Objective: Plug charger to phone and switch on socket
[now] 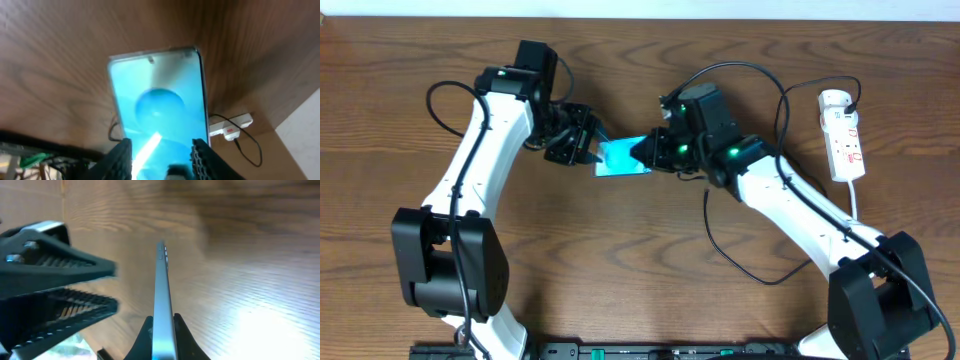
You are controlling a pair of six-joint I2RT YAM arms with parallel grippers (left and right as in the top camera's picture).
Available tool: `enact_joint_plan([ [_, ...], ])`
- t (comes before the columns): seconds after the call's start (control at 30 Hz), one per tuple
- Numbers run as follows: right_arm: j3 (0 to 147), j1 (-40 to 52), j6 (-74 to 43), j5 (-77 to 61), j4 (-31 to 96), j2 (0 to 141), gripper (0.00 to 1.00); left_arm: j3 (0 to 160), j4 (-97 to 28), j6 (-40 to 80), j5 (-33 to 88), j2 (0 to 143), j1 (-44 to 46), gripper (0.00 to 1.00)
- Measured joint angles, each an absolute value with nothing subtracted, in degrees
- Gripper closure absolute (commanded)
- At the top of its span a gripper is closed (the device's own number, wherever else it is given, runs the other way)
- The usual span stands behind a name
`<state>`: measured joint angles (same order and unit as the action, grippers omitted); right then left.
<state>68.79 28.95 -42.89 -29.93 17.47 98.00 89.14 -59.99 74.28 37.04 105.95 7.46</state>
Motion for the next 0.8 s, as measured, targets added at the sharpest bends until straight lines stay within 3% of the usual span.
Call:
enact_joint_plan([
  [0.37,68.79,22.90,-42.00,-30.35,19.75,98.00,0.99,89.14,-59.94,64.90,37.39,105.95,2.72,0.23],
  [0.8,68.79,16.86,-45.28,-44.10,15.25,98.00,0.99,89.14,-52.03,48.64,50.57,105.95,-0.10,0.10],
])
